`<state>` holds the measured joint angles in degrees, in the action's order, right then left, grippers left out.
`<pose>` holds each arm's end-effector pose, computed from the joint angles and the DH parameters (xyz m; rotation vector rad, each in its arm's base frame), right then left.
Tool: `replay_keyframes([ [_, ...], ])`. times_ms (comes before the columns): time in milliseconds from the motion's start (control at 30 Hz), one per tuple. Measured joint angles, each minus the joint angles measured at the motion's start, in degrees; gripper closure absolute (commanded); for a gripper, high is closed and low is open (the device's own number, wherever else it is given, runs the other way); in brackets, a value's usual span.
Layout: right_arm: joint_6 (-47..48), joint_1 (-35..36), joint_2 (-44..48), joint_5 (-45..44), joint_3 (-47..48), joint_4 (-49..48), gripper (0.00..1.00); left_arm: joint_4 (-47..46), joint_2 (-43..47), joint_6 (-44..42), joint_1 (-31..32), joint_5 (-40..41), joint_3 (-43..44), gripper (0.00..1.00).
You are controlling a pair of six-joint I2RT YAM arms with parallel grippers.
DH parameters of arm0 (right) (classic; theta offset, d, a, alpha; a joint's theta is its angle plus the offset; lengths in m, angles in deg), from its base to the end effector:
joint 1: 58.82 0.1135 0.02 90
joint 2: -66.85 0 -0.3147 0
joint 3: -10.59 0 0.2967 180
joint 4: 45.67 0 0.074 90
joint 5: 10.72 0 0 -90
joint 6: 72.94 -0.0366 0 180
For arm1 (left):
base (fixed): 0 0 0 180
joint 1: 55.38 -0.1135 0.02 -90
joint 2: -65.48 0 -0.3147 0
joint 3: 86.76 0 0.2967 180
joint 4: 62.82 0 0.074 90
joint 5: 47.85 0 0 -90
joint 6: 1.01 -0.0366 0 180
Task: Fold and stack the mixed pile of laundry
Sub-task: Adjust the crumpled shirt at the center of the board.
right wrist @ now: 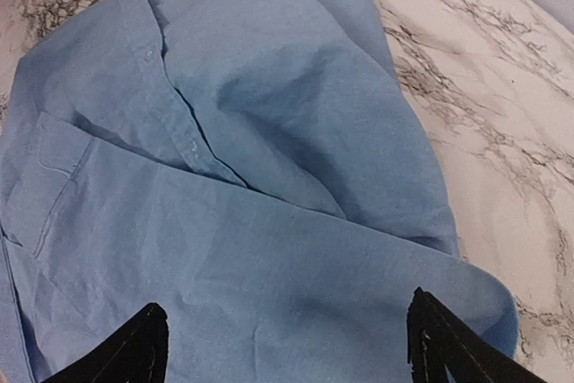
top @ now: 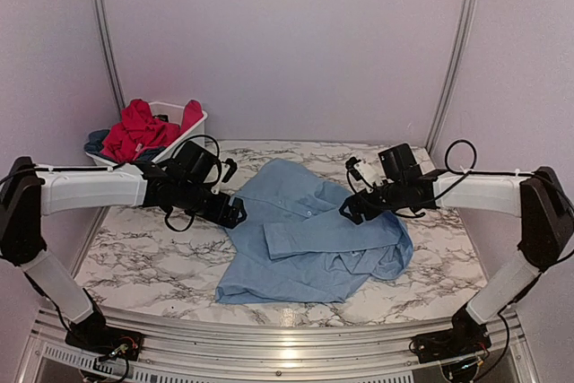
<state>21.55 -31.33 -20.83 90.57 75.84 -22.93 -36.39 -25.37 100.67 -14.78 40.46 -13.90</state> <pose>0.3151 0.1721 0.2368 -0.7485 2.2600 0.4260 0.2923 -0.2519 0.2591 0.6130 2.3177 -0.4755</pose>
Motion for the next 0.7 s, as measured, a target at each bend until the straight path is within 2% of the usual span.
replay_keyframes([
  [133, 1.09, -0.09, -2.60, -5.86, 1.07, 2.36, 0.15, 0.15, -2.38, 1.22, 0.00, 1.97, 0.48, 0.04],
  [267, 4.37, 2.16, -2.69, -7.19, 1.70, 3.19, 0.17, 0.09, -2.29, 2.38, 0.09, 1.97, -0.44, 0.05],
  [500, 8.72, 13.20, 0.09, -3.10, 1.70, 3.13, 0.17, 0.59, 4.52, 3.78, 3.28, 1.27, -8.52, 0.07],
  [700, 10.36, 15.67, -3.45, -1.42, 1.84, 3.15, 0.18, 0.70, 8.04, 4.92, 10.38, -0.17, -13.00, 0.02],
])
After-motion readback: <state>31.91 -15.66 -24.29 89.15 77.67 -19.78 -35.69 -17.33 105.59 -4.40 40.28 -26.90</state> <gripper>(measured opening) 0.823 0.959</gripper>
